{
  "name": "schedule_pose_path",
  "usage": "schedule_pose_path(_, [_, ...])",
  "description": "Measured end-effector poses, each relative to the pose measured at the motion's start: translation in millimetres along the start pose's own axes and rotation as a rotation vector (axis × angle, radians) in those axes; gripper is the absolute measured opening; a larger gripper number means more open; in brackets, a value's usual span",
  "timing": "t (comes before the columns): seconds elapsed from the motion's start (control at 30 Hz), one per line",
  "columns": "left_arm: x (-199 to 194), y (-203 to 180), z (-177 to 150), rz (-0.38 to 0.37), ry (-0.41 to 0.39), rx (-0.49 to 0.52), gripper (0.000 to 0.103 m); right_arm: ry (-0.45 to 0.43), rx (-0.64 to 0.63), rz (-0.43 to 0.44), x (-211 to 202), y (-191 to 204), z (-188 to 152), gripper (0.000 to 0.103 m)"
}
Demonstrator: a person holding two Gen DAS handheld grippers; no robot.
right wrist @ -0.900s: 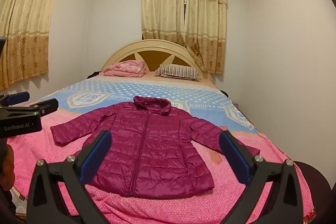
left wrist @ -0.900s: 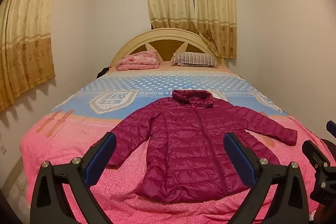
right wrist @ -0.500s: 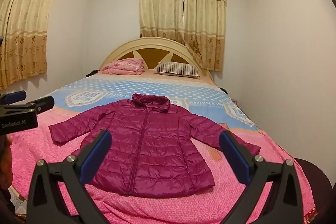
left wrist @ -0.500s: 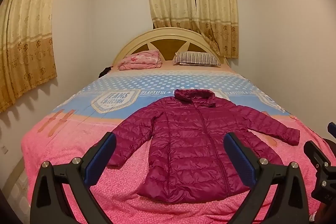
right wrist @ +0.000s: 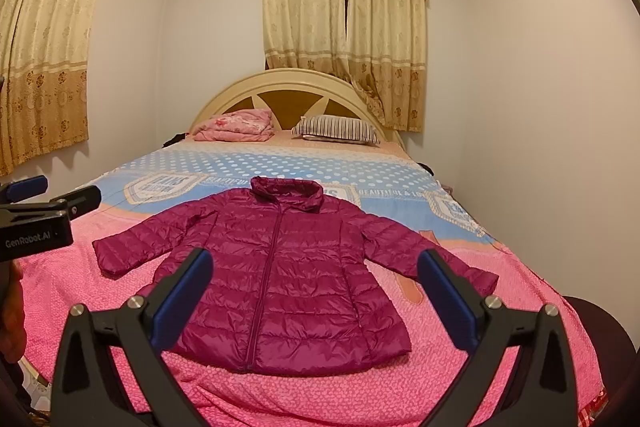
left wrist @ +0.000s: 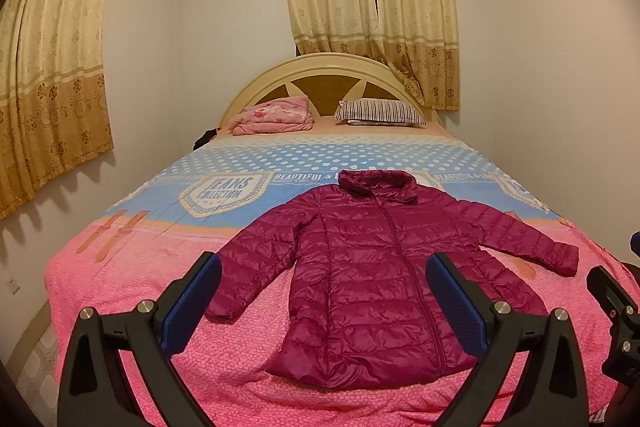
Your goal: Fold large clothes
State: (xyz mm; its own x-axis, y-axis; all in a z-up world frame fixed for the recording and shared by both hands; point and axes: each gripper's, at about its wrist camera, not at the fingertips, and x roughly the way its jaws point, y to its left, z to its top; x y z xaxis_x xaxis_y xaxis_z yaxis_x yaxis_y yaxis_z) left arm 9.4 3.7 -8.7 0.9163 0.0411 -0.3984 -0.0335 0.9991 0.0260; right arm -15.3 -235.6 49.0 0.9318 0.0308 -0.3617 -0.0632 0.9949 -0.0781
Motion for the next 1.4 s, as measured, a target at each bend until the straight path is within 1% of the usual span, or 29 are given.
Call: schedule_pose_path(1.4, [4.3,1.3,-2.0,0.008,0.006,0.002,0.102,0.022,0.004,0.008,2.4,2.7,-2.3,0.103])
